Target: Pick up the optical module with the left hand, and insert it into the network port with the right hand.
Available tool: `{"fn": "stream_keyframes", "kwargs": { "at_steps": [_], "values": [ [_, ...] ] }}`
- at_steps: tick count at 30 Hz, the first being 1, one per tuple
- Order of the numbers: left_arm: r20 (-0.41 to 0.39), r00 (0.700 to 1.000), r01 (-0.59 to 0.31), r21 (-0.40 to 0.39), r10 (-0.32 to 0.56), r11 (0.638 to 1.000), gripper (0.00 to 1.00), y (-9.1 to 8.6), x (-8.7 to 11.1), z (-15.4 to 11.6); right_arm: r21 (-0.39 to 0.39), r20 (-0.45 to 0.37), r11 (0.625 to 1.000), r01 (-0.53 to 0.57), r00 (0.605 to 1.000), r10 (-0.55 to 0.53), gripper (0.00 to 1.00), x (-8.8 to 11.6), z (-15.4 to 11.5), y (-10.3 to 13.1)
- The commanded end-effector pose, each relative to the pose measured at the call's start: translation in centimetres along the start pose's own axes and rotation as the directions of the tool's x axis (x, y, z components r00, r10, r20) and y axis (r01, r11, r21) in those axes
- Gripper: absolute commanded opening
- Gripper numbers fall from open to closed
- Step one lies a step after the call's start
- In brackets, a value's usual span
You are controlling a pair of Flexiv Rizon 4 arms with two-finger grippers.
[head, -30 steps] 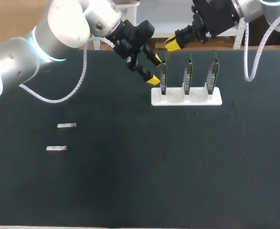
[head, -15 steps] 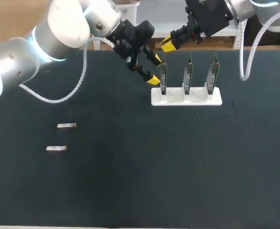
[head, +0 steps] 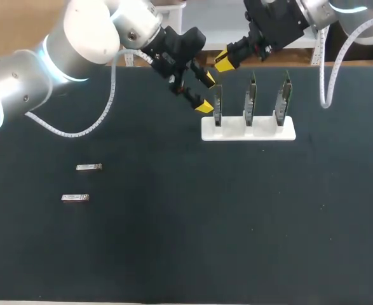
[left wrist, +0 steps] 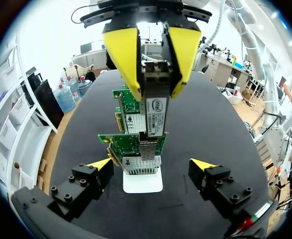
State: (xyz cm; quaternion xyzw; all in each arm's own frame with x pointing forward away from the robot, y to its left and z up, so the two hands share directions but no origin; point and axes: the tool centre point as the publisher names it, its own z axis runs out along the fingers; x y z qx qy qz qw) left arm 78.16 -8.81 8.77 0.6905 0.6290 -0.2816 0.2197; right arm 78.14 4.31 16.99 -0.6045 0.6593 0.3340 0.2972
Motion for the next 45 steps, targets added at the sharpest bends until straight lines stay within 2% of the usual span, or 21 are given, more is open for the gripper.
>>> {"fn": "stream_keyframes", "kwargs": {
  "at_steps": [1, 25, 45],
  "values": [
    [-0.002, 1.0, -0.001, 0.005, 0.001, 1.0, 1.0, 0.28, -0.03, 0.03, 0.008, -0.006, 1.0, -0.001, 1.0, 0.001, 0.0, 0.04, 0.22, 0.19],
    [-0.002, 1.0, -0.001, 0.005, 0.001, 1.0, 1.0, 0.28, -0.03, 0.03, 0.018, 0.035, 1.0, 0.002, 0.999, -0.002, 0.0, -0.48, -0.45, -0.29],
    [-0.002, 1.0, -0.001, 0.005, 0.001, 1.0, 1.0, 0.28, -0.03, 0.03, 0.0, 0.032, 1.0, -0.015, 0.999, 0.015, 0.0, 0.28, 0.06, -0.2]
  ]
}}
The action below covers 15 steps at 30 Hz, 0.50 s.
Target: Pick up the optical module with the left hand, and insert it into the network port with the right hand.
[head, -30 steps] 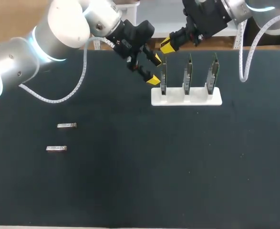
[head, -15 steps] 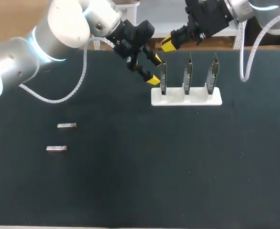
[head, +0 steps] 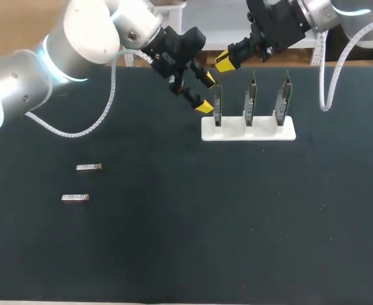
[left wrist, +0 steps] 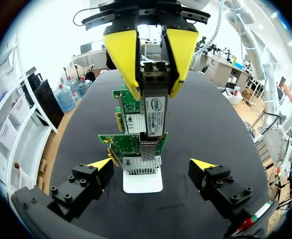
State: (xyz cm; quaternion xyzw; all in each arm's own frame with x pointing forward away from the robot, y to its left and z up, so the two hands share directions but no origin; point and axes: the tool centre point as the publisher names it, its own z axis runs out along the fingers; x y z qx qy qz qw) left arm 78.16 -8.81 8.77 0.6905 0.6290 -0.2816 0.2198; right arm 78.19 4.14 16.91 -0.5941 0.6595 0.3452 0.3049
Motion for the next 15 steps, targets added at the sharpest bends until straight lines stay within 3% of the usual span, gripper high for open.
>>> {"fn": "stream_keyframes", "kwargs": {
  "at_steps": [1, 15],
  "values": [
    [-0.003, 1.0, -0.001, 0.005, 0.001, 1.0, 1.0, 0.28, -0.03, 0.03, 0.0, 0.002, 1.0, 0.001, 1.0, -0.001, 0.0, 0.1, 0.14, -0.13],
    [-0.003, 1.0, -0.001, 0.005, 0.001, 1.0, 1.0, 0.28, -0.03, 0.03, 0.013, 0.001, 1.0, 0.016, 1.0, -0.016, 0.0, -0.26, 0.0, -0.58]
  ]
}}
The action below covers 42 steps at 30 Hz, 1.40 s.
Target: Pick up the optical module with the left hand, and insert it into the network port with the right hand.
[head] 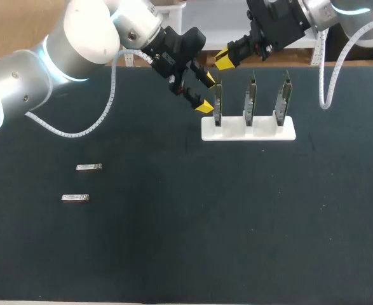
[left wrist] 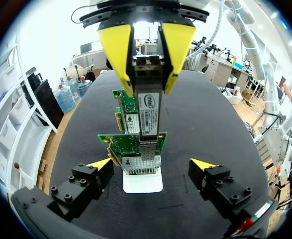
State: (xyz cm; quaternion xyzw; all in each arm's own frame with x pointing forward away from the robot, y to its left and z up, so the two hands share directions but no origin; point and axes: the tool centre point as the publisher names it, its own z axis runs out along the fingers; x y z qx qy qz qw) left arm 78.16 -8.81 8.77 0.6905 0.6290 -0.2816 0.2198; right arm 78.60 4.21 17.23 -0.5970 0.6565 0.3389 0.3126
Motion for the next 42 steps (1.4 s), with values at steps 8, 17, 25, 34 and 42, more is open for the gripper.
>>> {"fn": "stream_keyframes", "kwargs": {
  "at_steps": [8, 17, 25, 34, 42],
  "values": [
    [-0.003, 1.0, -0.001, 0.005, 0.001, 1.0, 1.0, 0.3, 0.0, 0.0, -0.01, 0.002, 1.0, -0.01, 1.0, 0.01, 0.0, 0.3, 0.3, -0.4],
    [-0.003, 1.0, -0.001, 0.005, 0.001, 1.0, 1.0, 0.3, 0.0, 0.0, -0.014, -0.008, 1.0, -0.004, 1.0, 0.004, 0.0, 0.6, 0.6, -0.2],
    [-0.003, 1.0, -0.001, 0.005, 0.001, 1.0, 1.0, 0.3, 0.0, 0.0, -0.019, -0.017, 1.0, -0.003, 1.0, 0.003, 0.0, 0.9, 0.8, -0.1],
    [-0.003, 1.0, -0.001, 0.005, 0.001, 1.0, 1.0, 0.3, 0.0, 0.0, -0.02, -0.023, 1.0, -0.01, 1.0, 0.009, 0.0, 1.2, 0.9, 0.0],
    [-0.003, 1.0, -0.001, 0.005, 0.001, 1.0, 1.0, 0.3, 0.0, 0.0, -0.035, -0.008, 0.999, -0.01, 1.0, 0.01, 1.0, 0.9, 0.5, 0.3]
  ]
}}
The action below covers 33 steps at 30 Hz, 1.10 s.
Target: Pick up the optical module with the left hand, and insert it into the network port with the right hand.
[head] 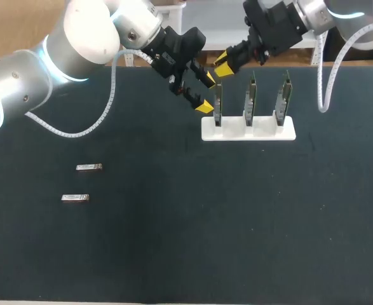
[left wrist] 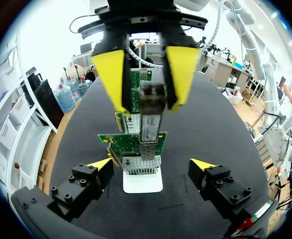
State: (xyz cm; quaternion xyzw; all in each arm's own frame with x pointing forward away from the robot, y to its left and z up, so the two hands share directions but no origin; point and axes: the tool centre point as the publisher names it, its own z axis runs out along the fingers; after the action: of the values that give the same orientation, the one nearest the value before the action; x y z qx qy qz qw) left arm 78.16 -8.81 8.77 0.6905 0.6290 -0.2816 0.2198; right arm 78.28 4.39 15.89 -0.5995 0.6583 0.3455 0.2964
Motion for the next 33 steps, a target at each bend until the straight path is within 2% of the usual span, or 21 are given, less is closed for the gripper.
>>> {"fn": "stream_keyframes", "kwargs": {
  "at_steps": [1, 8, 9, 10, 11, 33],
  "values": [
    [-0.002, 1.0, -0.001, 0.005, 0.001, 1.0, 1.0, 0.3, 0.0, 0.0, -0.006, 0.026, 1.0, -0.002, 1.0, 0.002, 1.0, -0.2, -0.6, 0.1],
    [-0.002, 1.0, -0.001, 0.005, 0.001, 1.0, 1.0, 0.3, 0.0, 0.0, -0.02, 0.069, 1.0, -0.007, 0.998, 0.008, 1.0, -1.0, -2.0, 0.3],
    [-0.002, 1.0, -0.001, 0.005, 0.001, 1.0, 1.0, 0.3, 0.0, 0.0, -0.021, 0.071, 1.0, -0.007, 0.997, 0.008, 0.89, -1.1, -2.1, 0.3],
    [-0.002, 1.0, -0.001, 0.005, 0.001, 1.0, 1.0, 0.3, 0.0, 0.0, -0.02, 0.072, 1.0, -0.006, 0.997, 0.007, 0.04, -1.1, -2.2, 0.3],
    [-0.002, 1.0, -0.001, 0.005, 0.001, 1.0, 1.0, 0.3, 0.0, 0.0, -0.019, 0.072, 1.0, -0.005, 0.997, 0.006, 0.0, -1.1, -2.2, 0.4],
    [-0.002, 1.0, -0.001, 0.005, 0.001, 1.0, 1.0, 0.3, 0.0, 0.0, -0.074, 0.022, 0.997, -0.027, 0.999, 0.028, 0.0, 0.4, -0.4, -0.1]
  ]
}}
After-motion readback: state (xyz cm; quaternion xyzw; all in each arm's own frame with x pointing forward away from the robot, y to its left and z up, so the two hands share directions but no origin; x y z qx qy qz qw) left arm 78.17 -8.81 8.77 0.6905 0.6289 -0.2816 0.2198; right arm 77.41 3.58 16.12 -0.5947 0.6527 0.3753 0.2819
